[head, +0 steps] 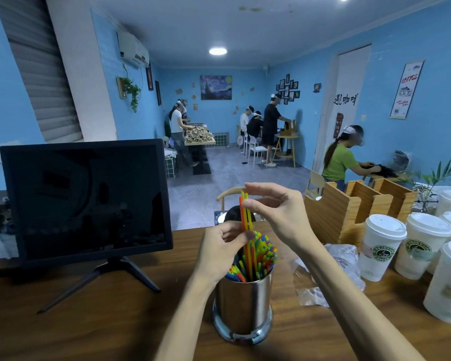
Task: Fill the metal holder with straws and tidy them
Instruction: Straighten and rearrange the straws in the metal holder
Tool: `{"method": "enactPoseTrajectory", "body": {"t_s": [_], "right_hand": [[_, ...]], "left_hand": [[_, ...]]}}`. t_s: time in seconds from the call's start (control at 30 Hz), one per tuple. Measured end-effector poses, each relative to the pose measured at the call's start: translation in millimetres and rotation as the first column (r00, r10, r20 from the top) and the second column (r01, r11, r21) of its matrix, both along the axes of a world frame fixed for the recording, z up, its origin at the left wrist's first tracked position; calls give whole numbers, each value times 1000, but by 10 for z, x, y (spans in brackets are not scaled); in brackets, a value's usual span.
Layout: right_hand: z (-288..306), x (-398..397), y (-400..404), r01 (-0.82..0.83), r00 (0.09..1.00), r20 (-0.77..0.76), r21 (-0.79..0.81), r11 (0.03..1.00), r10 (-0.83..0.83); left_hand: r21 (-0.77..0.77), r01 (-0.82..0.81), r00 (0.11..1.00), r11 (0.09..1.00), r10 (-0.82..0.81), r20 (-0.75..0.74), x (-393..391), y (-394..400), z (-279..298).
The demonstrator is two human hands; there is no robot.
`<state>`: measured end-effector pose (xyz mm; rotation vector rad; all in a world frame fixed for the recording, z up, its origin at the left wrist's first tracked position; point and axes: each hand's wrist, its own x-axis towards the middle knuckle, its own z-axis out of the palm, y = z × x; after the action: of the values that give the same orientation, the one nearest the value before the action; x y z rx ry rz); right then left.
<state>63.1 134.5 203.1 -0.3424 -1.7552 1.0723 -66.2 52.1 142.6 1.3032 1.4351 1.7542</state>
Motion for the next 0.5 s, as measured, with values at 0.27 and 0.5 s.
{"method": "enactPoseTrajectory", "body": {"t_s": [0.27, 0.5], "right_hand": [[-57, 23, 131, -11, 997, 73, 54, 998, 7], [-57, 31, 255, -46, 997, 60, 36, 998, 44]], "left_hand": [[16, -28, 999, 999, 29, -36, 27, 47, 8], [-14, -93, 996, 996, 93, 13, 53, 47, 57]]}}
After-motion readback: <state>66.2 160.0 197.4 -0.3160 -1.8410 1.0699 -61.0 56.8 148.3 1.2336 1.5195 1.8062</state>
